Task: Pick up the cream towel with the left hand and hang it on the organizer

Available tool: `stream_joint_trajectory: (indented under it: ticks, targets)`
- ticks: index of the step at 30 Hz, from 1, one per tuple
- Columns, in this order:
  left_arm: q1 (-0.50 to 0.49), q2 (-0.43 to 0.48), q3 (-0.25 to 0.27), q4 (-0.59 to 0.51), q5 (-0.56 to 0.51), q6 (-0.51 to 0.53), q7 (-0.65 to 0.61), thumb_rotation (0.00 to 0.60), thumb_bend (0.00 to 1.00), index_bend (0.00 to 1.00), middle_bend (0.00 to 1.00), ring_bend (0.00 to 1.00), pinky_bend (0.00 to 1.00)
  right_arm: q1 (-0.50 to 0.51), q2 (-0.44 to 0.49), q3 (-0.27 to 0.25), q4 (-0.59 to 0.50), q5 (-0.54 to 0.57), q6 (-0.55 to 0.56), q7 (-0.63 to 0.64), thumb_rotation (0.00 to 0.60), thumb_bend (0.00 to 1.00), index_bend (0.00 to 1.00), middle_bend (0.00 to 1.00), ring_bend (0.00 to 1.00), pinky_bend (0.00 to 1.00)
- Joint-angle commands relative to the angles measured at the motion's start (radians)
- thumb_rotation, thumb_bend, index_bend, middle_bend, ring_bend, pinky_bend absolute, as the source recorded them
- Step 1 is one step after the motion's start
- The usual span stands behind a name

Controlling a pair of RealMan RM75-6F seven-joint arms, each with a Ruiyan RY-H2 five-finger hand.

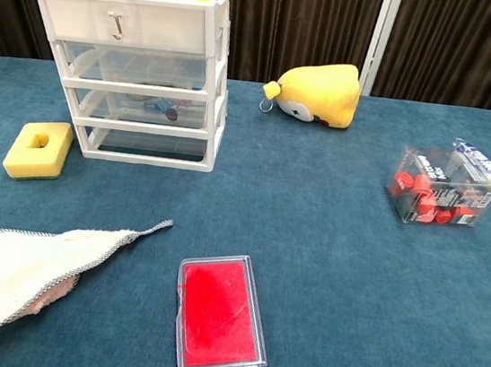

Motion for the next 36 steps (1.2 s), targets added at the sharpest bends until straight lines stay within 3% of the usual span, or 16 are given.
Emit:
stream_joint_trajectory:
  ticks: [1, 7, 14, 25, 36]
  targets:
    - [-0.111, 0.045, 0.007, 0.056, 0.089, -0.112, -0.108, 0.597, 0.07, 0.11, 0.00, 0.00, 0.02, 0.000, -0.001, 0.000, 0.001, 0.001, -0.001, 0.000, 0.600, 0.01, 0.00, 0.00, 0.00, 0.00]
    - [-0.264, 0.078, 0.039, 0.165, 0.208, -0.248, -0.255, 0.598, 0.09, 0.11, 0.00, 0.00, 0.02, 0.001, 0.000, 0.002, 0.001, 0.003, -0.003, 0.006, 0.600, 0.01, 0.00, 0.00, 0.00, 0.00]
    - [-0.369, 0.072, 0.110, 0.264, 0.317, -0.342, -0.306, 0.599, 0.09, 0.09, 0.00, 0.00, 0.02, 0.001, 0.000, 0.003, 0.005, 0.003, -0.003, 0.013, 0.600, 0.01, 0.00, 0.00, 0.00, 0.00]
    - [-0.412, -0.018, 0.187, 0.367, 0.379, -0.354, -0.316, 0.599, 0.10, 0.12, 0.00, 0.00, 0.06, 0.000, 0.000, 0.006, 0.002, 0.006, -0.001, 0.013, 0.600, 0.01, 0.00, 0.00, 0.00, 0.00]
    - [-0.437, -0.122, 0.211, 0.436, 0.386, -0.347, -0.294, 0.598, 0.10, 0.12, 0.01, 0.00, 0.06, -0.001, 0.002, 0.008, -0.002, 0.011, -0.003, 0.016, 0.600, 0.01, 0.00, 0.00, 0.00, 0.00]
